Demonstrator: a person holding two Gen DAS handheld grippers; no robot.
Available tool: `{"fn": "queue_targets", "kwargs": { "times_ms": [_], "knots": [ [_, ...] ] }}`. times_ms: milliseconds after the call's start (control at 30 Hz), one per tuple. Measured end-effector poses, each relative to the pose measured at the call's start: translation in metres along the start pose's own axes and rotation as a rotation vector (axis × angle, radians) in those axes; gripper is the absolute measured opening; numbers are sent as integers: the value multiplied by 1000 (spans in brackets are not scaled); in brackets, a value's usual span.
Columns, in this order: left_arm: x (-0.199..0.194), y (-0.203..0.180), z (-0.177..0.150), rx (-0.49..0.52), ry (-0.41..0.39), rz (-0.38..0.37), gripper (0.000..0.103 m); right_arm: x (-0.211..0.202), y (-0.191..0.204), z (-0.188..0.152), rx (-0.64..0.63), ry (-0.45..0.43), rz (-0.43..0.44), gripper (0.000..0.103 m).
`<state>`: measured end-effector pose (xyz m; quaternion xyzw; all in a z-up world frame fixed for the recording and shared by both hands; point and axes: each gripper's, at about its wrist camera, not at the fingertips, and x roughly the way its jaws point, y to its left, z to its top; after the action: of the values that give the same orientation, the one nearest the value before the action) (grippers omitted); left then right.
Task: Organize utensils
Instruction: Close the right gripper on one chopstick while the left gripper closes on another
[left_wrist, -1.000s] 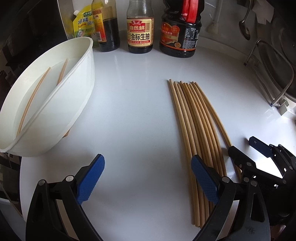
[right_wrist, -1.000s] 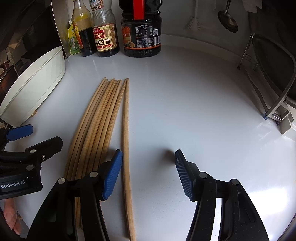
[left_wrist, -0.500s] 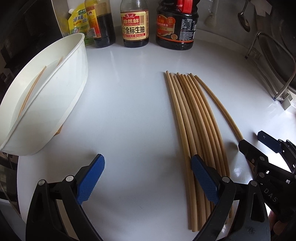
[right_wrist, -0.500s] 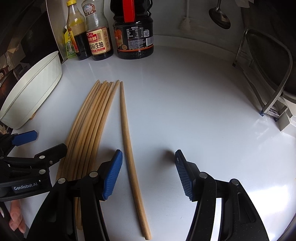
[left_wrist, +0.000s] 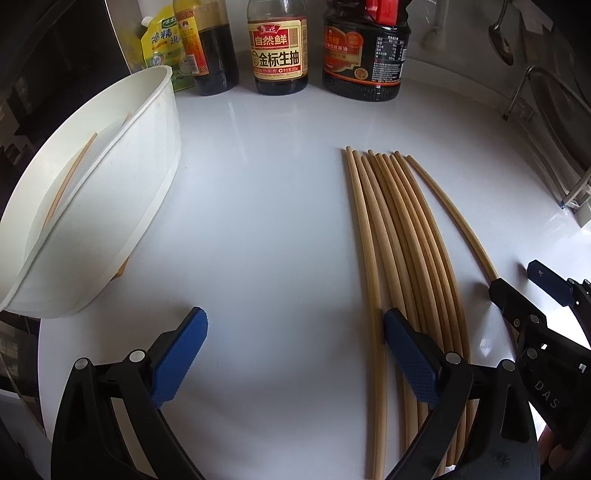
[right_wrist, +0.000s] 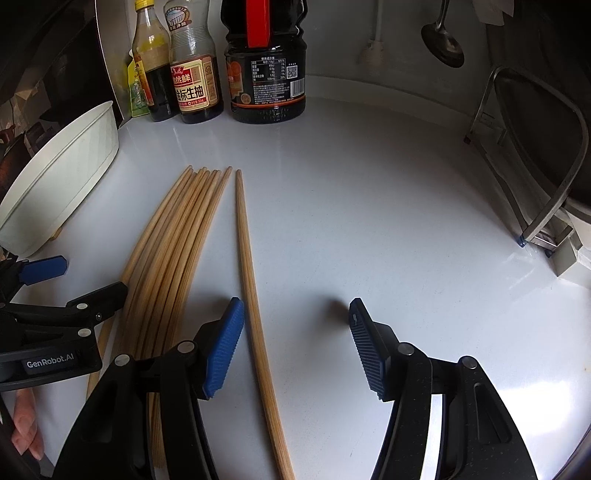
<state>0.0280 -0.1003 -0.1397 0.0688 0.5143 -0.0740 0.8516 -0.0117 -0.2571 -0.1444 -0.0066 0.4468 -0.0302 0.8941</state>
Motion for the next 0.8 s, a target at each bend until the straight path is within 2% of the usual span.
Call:
{"fn": "queue_targets", "kwargs": {
  "times_ms": [33, 133, 167, 200, 300, 367, 400, 433, 467, 800],
  "knots": [
    [1, -1, 1, 0, -2, 0, 93, 1, 0, 1, -3, -1, 3, 56],
    [0, -3, 4, 2, -15, -16, 82, 2, 4, 4, -32, -6, 7, 55],
    [-1, -5, 5, 9, -20, -17, 75, 2, 6, 5, -44, -9, 11, 52],
    [-2, -7, 5, 18, -26, -20, 72, 3, 8, 5, -53, -10, 25, 45],
    [-4, -12, 6, 39, -32, -38, 52, 1, 16, 6, -92, -13, 42, 29],
    [-6, -15, 5, 47, -30, -62, 30, 0, 21, 6, -113, -14, 48, 16],
    [-7, -19, 5, 57, -29, -63, 25, -1, 23, 6, -123, -15, 47, 7],
    [-8, -22, 5, 68, -29, -63, 12, -1, 25, 6, -131, -15, 42, 7],
    [-8, -24, 5, 76, -28, -61, 7, -2, 25, 6, -131, -14, 42, 7],
    [-21, -12, 13, 47, 11, -117, 7, -18, 12, 14, -6, -14, 104, 6]
  ]
}}
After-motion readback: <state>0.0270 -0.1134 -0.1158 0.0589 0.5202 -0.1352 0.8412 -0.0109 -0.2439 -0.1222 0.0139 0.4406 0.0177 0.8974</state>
